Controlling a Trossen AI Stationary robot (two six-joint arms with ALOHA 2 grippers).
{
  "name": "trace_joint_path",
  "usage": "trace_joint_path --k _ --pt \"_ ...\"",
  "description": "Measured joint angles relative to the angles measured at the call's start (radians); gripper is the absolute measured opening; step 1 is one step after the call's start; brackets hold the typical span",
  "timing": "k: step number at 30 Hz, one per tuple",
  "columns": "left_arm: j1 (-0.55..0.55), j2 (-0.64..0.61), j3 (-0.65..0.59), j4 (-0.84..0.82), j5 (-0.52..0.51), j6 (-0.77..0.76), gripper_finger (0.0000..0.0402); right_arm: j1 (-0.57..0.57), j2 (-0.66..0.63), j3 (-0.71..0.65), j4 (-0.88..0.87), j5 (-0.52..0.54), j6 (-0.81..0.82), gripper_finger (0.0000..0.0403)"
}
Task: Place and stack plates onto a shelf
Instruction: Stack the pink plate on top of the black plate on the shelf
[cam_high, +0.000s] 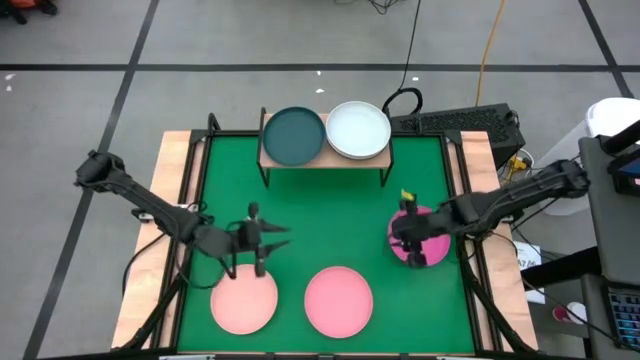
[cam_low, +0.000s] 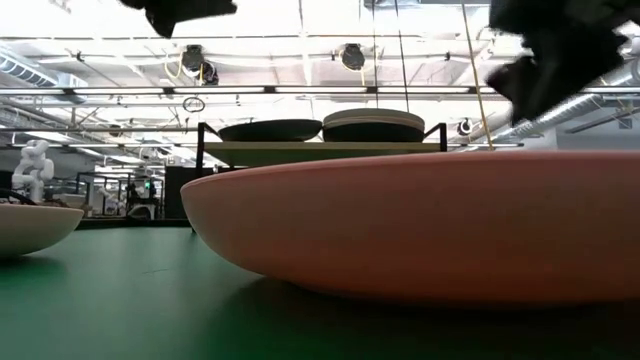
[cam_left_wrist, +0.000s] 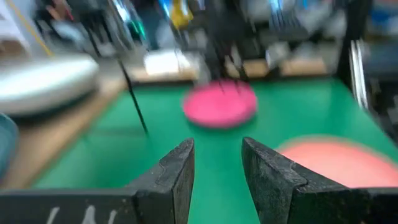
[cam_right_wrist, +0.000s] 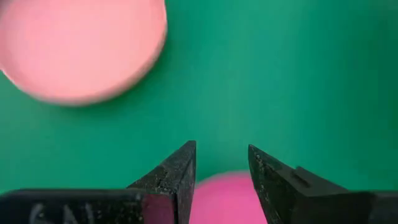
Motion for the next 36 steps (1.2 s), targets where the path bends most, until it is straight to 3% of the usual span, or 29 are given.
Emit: trace_joint_path --k 5,8,22,36 --pt "0.025 -0.045 -0.074 0.288 -0.014 0.147 0.0141 0.088 0.111 0.000 -0.099 -0.022 0.125 0.0128" --pt "0.035 -0.047 -0.089 0.375 -0.014 0.221 0.0141 0.126 0.158 0.000 -0.128 -0.023 0.167 0.0128" --pt "0.099 -0.044 -0.089 0.403 -0.010 0.222 0.0141 0.198 0.271 -0.046 -0.133 0.007 0.327 0.0128" --pt "0.121 -0.043 -0.089 0.408 -0.008 0.198 0.0141 0.198 0.252 -0.065 -0.121 0.002 0.372 0.0128"
